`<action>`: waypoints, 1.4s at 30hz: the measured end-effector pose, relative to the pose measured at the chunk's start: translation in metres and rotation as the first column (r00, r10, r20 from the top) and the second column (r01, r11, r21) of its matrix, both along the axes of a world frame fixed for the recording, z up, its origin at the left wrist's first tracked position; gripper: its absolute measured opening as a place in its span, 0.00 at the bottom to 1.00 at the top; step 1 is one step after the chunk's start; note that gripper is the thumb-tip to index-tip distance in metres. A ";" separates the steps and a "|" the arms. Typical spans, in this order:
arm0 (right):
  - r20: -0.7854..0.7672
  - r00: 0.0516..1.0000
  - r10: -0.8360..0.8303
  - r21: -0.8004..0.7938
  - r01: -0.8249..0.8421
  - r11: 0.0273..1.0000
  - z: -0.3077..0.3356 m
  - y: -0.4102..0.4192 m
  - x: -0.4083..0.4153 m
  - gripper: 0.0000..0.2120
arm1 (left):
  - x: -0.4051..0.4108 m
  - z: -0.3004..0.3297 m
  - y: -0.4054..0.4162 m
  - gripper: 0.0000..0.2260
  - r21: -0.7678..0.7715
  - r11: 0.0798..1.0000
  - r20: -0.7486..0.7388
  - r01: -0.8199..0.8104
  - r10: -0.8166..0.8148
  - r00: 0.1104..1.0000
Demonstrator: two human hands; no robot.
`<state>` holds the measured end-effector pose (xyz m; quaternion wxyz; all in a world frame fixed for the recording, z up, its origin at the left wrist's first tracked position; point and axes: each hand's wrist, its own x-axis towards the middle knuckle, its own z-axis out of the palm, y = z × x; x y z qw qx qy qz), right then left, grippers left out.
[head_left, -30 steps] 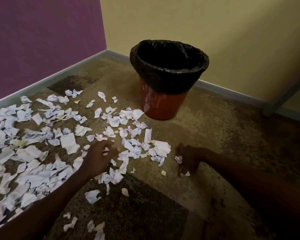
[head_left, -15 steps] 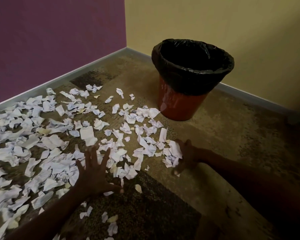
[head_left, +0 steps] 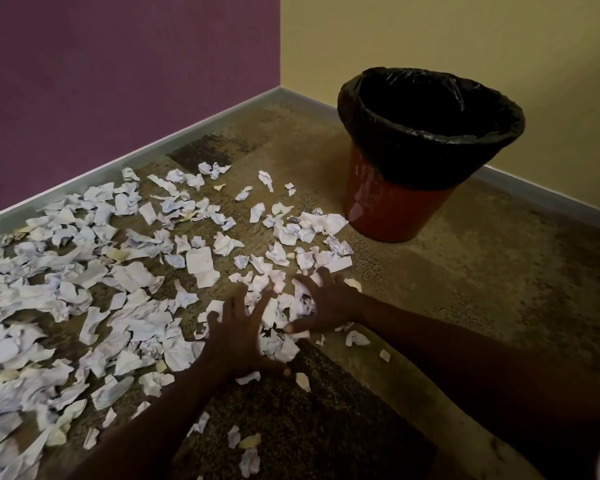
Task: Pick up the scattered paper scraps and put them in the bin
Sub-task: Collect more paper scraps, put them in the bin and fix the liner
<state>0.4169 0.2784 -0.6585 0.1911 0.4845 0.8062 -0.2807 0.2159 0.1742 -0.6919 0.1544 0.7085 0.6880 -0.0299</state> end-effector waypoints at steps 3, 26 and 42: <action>-0.011 0.999 0.048 0.113 -0.047 0.993 -0.014 -0.013 -0.018 0.51 | 0.001 -0.008 -0.002 0.60 0.073 0.997 -0.016 0.012 -0.011 1.000; -0.585 0.762 -0.278 0.063 0.384 0.921 0.039 0.003 0.015 0.14 | 0.004 0.027 -0.004 0.09 0.187 0.978 0.365 -0.095 0.021 0.931; -0.898 0.434 -0.076 0.236 0.620 0.748 0.231 0.050 0.030 0.02 | 0.035 0.173 0.065 0.21 0.430 0.830 0.693 -0.356 -0.051 0.719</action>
